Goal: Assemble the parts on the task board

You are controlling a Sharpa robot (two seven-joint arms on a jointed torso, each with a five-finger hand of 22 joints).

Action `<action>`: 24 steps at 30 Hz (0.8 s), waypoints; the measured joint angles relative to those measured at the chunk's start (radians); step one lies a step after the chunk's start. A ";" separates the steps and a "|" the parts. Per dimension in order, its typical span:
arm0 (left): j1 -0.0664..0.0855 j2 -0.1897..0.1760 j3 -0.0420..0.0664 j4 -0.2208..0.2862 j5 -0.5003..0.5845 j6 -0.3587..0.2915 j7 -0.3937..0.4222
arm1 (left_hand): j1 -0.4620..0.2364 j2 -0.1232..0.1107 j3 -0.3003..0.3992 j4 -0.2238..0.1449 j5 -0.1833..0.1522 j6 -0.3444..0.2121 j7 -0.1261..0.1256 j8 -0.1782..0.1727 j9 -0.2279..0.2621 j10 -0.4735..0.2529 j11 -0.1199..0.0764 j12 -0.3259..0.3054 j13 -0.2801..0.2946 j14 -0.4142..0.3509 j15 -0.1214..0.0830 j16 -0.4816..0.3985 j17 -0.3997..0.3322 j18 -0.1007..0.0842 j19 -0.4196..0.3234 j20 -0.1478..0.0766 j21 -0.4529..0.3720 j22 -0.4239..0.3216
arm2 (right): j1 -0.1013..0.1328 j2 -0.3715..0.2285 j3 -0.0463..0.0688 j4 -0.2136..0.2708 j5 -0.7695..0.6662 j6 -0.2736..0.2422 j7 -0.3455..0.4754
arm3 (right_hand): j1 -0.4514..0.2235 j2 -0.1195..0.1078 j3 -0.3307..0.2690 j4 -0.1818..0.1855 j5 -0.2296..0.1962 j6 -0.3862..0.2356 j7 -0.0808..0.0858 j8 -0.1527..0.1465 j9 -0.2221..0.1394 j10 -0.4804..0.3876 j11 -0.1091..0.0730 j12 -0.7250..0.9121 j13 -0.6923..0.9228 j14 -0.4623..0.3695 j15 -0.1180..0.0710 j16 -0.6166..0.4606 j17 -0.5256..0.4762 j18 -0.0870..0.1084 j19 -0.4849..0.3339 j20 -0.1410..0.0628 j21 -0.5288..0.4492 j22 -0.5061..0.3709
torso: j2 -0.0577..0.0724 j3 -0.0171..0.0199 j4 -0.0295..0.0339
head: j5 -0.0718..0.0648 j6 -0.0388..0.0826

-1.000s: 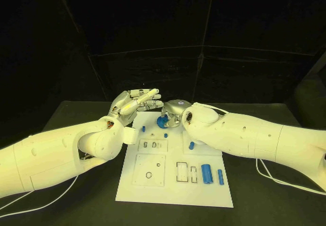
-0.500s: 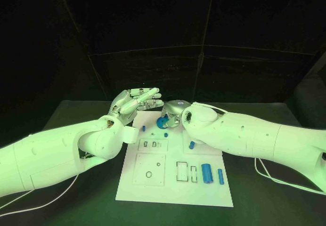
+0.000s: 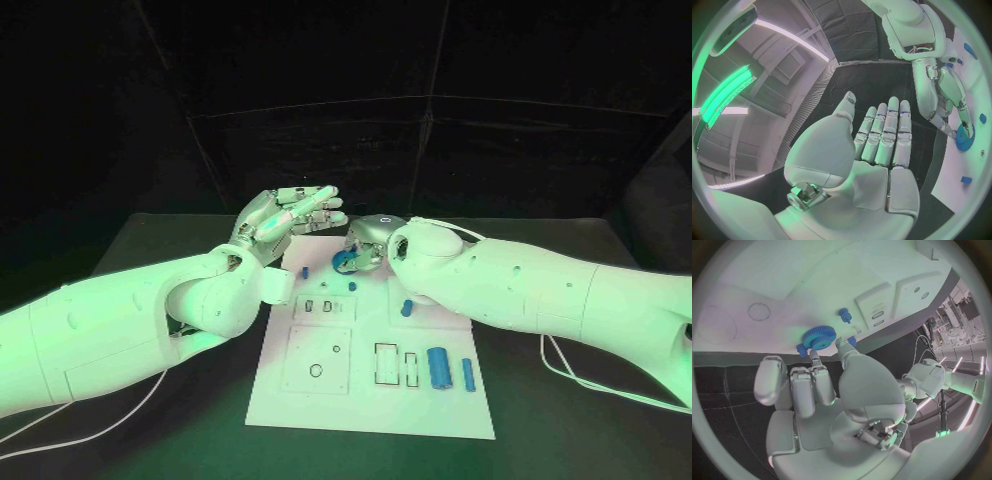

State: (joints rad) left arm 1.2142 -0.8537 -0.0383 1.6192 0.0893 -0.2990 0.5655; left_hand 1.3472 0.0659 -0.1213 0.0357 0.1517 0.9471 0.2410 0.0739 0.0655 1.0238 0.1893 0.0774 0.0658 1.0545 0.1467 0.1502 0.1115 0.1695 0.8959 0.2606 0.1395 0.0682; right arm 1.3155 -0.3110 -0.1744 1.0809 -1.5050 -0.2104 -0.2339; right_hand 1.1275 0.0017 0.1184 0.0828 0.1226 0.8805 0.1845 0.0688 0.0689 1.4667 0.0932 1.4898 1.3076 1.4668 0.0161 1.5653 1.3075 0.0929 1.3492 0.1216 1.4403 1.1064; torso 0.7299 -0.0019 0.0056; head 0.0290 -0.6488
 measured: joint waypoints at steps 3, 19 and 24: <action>0.000 0.000 0.000 0.000 0.000 0.000 0.000 | 0.000 0.000 0.000 0.000 0.000 0.000 0.000 0.000 0.000 0.000 0.000 0.000 0.000 0.000 0.000 0.000 0.000 0.000 0.000 0.000 0.000 0.000 | 0.000 -0.003 0.000 -0.001 0.006 0.003 -0.002 | 0.000 0.000 -0.004 0.004 0.003 -0.004 0.003 0.000 0.001 0.000 0.000 0.000 0.000 0.000 0.000 0.000 0.000 0.000 0.000 0.000 0.000 0.001 | 0.000 0.0000 0.0000 | 0.000 0.000; 0.000 -0.009 0.000 -0.014 0.000 0.000 -0.001 | 0.000 0.000 0.000 0.000 0.000 0.000 0.000 0.000 0.000 0.000 0.000 0.000 0.000 0.000 0.000 0.000 0.001 0.000 0.000 0.000 0.000 0.000 | 0.000 -0.159 0.000 0.098 0.105 -0.120 0.162 | 0.135 0.018 0.003 -0.042 0.068 -0.023 0.005 0.001 0.000 0.000 0.000 -0.009 0.000 0.000 0.000 -0.004 0.000 0.000 -0.007 0.007 0.004 -0.010 | -0.005 0.0002 -0.0041 | -0.001 0.003; 0.000 -0.011 0.000 -0.026 0.000 0.000 -0.001 | 0.000 0.000 0.000 0.000 0.000 0.000 0.000 0.000 0.000 0.000 0.000 0.000 0.000 0.000 0.000 0.000 0.001 0.000 0.000 0.000 0.000 0.000 | 0.009 -0.265 0.000 0.178 0.190 -0.160 0.287 | 0.164 0.010 0.008 -0.070 0.081 0.004 -0.002 0.001 0.004 0.000 0.000 -0.012 0.000 0.000 0.000 -0.008 0.000 0.000 -0.007 0.007 0.004 -0.011 | -0.014 0.0017 -0.0120 | 0.000 0.004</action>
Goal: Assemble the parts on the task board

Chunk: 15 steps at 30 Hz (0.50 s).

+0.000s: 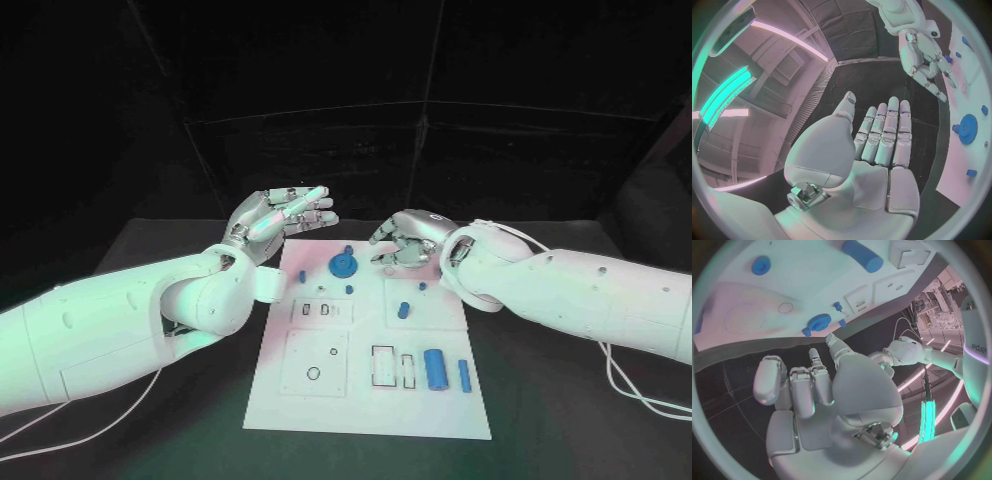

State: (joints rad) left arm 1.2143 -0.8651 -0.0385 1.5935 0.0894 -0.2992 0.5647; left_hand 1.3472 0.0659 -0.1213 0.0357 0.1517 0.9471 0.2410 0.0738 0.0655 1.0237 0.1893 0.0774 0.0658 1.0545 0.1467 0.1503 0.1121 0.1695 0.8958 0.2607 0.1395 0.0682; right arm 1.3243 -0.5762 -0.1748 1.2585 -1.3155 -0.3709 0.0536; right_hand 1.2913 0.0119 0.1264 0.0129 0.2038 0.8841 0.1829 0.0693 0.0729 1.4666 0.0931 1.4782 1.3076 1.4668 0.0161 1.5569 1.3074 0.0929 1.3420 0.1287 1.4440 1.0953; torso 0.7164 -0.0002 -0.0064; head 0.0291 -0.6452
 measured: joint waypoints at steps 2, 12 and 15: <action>0.000 -0.002 0.000 -0.006 0.000 0.000 0.000 | 0.000 0.000 -0.001 -0.005 0.000 0.000 0.000 0.000 0.000 0.000 0.000 0.000 0.000 0.000 0.000 0.000 0.000 0.000 0.000 0.000 0.000 0.000 | 0.005 -0.055 0.000 0.034 0.038 -0.009 0.037 | 0.014 -0.003 0.002 -0.011 0.003 0.014 -0.002 0.007 0.001 0.000 0.000 0.000 0.000 0.000 0.000 0.000 0.000 0.000 0.000 0.000 0.000 0.000 | -0.004 0.0012 -0.0030 | 0.001 0.000; 0.000 0.007 0.000 -0.041 0.000 0.007 0.004 | 0.015 0.015 0.004 -0.024 0.000 0.027 -0.013 0.003 0.000 0.037 -0.015 0.006 0.002 0.022 -0.008 -0.005 0.010 0.000 0.014 -0.007 -0.007 0.000 | 0.016 -0.251 -0.002 0.085 0.186 -0.019 0.125 | 0.051 -0.033 -0.004 -0.054 0.010 0.030 -0.008 0.008 0.002 0.000 0.000 0.000 0.000 0.000 0.000 0.000 0.000 0.000 -0.004 -0.004 0.000 -0.002 | -0.022 0.0069 -0.0213 | -0.006 0.002; 0.000 0.012 0.000 -0.051 0.000 0.012 0.004 | 0.017 0.017 0.004 -0.024 0.000 0.032 -0.018 0.005 0.000 0.047 -0.018 0.006 0.002 0.027 -0.013 -0.005 0.012 0.000 0.022 -0.007 -0.007 0.000 | 0.016 -0.260 -0.003 0.068 0.214 -0.020 0.137 | 0.051 -0.033 -0.003 -0.055 0.015 0.030 -0.008 0.008 0.000 0.000 0.000 -0.005 0.000 0.000 0.000 0.000 0.000 0.000 -0.004 -0.004 0.000 -0.004 | -0.025 0.0105 -0.0248 | -0.006 0.002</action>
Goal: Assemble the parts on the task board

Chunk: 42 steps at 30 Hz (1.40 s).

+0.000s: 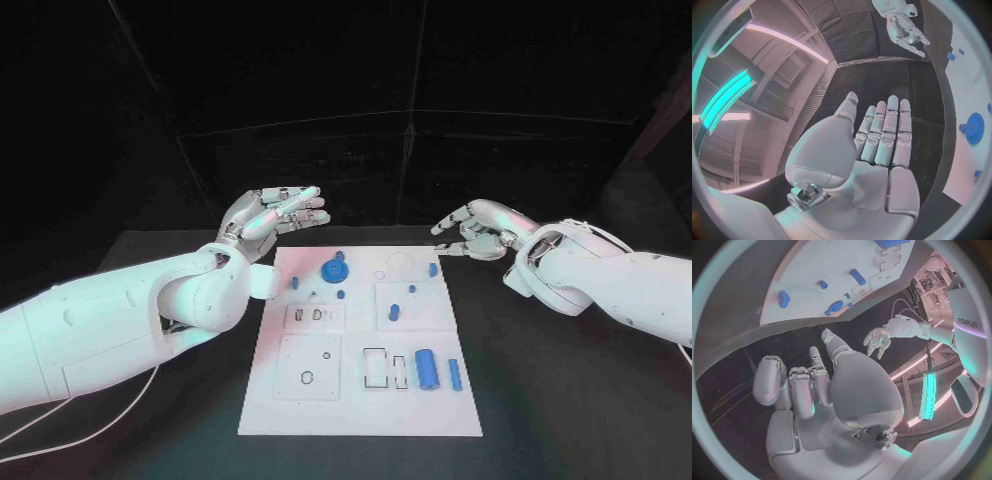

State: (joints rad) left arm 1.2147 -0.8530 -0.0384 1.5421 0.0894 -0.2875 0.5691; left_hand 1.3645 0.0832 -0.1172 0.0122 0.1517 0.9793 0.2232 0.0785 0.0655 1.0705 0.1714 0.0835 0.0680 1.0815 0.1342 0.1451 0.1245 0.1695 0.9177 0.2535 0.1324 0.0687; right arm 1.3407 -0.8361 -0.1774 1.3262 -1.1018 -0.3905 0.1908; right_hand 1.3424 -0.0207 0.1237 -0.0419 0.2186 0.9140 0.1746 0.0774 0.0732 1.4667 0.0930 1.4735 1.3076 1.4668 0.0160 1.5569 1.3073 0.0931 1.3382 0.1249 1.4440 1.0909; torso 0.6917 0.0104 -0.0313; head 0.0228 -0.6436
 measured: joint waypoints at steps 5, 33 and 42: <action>0.000 0.008 0.000 -0.017 0.000 0.008 0.002 | 0.000 0.000 0.000 0.000 0.000 0.000 0.000 0.000 0.000 0.000 0.000 0.000 0.000 0.000 0.000 0.000 0.001 0.000 0.000 0.000 0.000 0.000 | -0.002 0.003 0.000 -0.046 0.040 0.002 0.012 | 0.000 0.000 -0.003 -0.003 0.000 0.000 0.000 0.000 -0.001 0.000 0.000 0.000 0.000 0.000 0.000 0.000 0.000 0.000 0.000 0.000 0.000 -0.003 | -0.001 0.0026 -0.0012 | -0.005 -0.002; -0.002 0.031 0.000 -0.039 0.000 0.020 0.006 | 0.004 0.004 0.000 -0.006 0.000 0.003 0.003 0.000 0.000 0.000 0.000 0.000 0.000 0.000 0.000 0.000 0.002 0.000 0.000 0.000 -0.005 0.000 | -0.065 0.080 -0.001 -0.164 0.068 0.083 0.004 | 0.009 -0.001 -0.011 -0.016 -0.012 -0.012 0.006 -0.004 -0.004 0.000 0.000 0.000 0.000 0.000 0.000 0.000 0.001 0.000 0.000 0.000 0.000 -0.005 | 0.001 0.0133 0.0047 | -0.031 -0.018; -0.002 0.031 0.000 -0.041 0.000 0.020 0.005 | 0.004 0.004 0.000 -0.006 0.000 0.003 0.003 0.000 0.000 0.000 0.000 0.000 0.000 0.000 0.000 0.000 0.001 0.000 0.003 -0.003 -0.005 0.000 | -0.078 0.102 -0.001 -0.186 0.058 0.098 -0.005 | 0.009 -0.001 -0.011 -0.016 -0.012 -0.012 0.006 -0.004 -0.004 0.000 0.000 0.000 0.000 0.000 0.000 0.000 0.001 0.000 0.000 0.000 0.000 -0.003 | 0.001 0.0142 0.0067 | -0.027 -0.024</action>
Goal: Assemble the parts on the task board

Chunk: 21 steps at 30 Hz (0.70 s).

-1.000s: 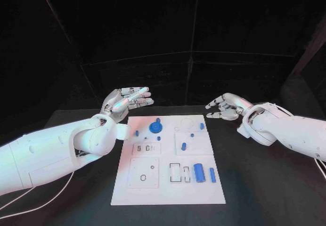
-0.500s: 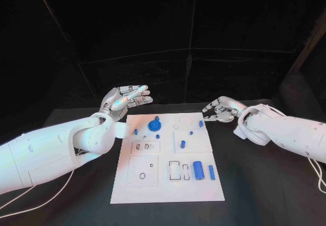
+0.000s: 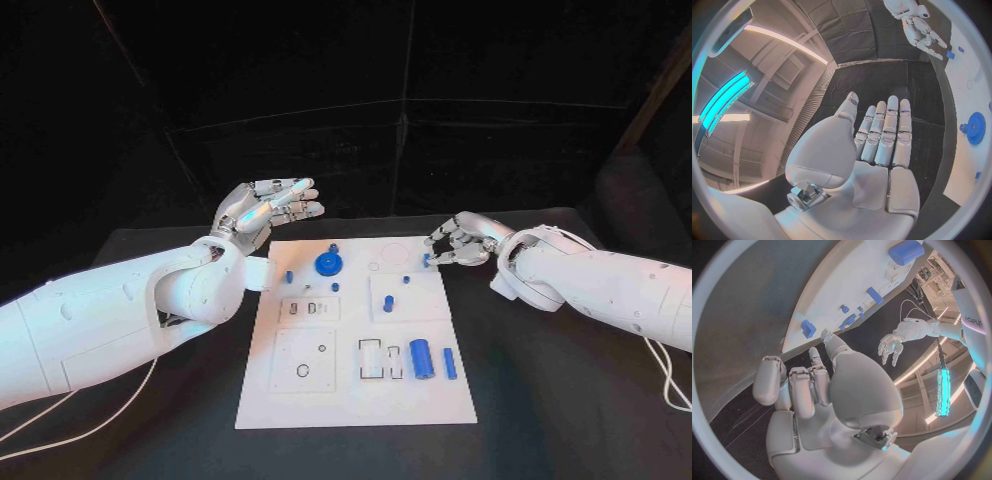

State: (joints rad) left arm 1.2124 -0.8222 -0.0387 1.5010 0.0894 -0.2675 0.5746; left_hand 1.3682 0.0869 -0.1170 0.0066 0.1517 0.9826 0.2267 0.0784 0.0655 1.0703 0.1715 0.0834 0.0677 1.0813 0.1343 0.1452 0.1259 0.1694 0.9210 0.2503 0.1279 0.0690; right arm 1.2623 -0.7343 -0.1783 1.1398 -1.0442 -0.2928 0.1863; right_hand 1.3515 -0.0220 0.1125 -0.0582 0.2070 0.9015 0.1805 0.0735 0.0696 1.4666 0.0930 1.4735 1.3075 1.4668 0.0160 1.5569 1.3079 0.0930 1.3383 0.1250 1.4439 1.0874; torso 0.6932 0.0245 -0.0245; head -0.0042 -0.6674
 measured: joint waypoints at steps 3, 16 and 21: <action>0.000 0.000 0.000 0.000 0.000 0.000 0.000 | 0.000 0.000 -0.003 -0.003 0.000 0.000 0.000 0.000 0.000 0.000 0.000 0.000 0.000 0.000 0.000 0.000 0.000 0.000 0.000 0.000 0.000 0.000 | -0.002 0.006 0.000 -0.006 -0.003 0.003 -0.003 | 0.000 0.000 -0.003 -0.003 0.000 0.000 0.000 0.000 0.000 0.000 0.000 0.000 0.000 0.000 0.000 0.000 0.000 0.000 0.000 0.000 0.000 0.000 | 0.000 0.0001 0.0000 | 0.000 -0.001; 0.000 0.000 0.000 0.000 0.000 0.000 0.000 | 0.000 0.000 -0.003 -0.003 0.000 0.000 0.000 0.000 0.000 0.000 0.000 0.000 0.000 0.000 0.000 0.000 0.000 0.000 0.000 0.000 0.000 0.000 | -0.007 0.030 0.000 -0.037 -0.018 0.006 -0.023 | 0.008 0.008 0.002 -0.007 -0.004 0.000 0.000 0.000 0.000 0.000 0.000 0.000 0.000 0.000 0.000 0.000 0.000 0.000 0.000 0.000 0.000 0.000 | 0.000 0.0014 -0.0012 | 0.004 -0.005; 0.000 0.000 0.000 0.001 0.000 0.000 0.000 | 0.000 0.000 0.000 -0.006 0.000 0.000 0.000 0.000 0.000 0.000 0.000 0.000 0.000 0.000 0.000 -0.004 0.001 0.000 0.000 0.000 0.000 0.000 | -0.010 0.038 0.000 -0.044 -0.026 0.006 -0.033 | 0.013 0.013 0.007 -0.012 -0.009 0.000 0.000 0.000 0.002 0.000 0.000 0.000 0.000 0.000 0.000 0.000 0.000 0.000 0.000 0.000 0.000 0.003 | 0.000 0.0020 -0.0012 | 0.003 -0.007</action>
State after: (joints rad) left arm 1.2121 -0.8219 -0.0389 1.5017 0.0894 -0.2676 0.5745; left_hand 1.3682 0.0869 -0.1170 0.0011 0.1517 0.9826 0.2267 0.0784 0.0655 1.0703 0.1715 0.0834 0.0676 1.0813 0.1343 0.1417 0.1267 0.1695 0.9210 0.2503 0.1279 0.0689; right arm 1.2525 -0.6967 -0.1781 1.0955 -1.0704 -0.2869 0.1535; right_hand 1.3648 -0.0087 0.1190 -0.0703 0.1982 0.9016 0.1805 0.0735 0.0712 1.4666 0.0930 1.4735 1.3076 1.4668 0.0160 1.5569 1.3077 0.0930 1.3384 0.1250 1.4438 1.0900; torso 0.6928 0.0266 -0.0258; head -0.0009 -0.6743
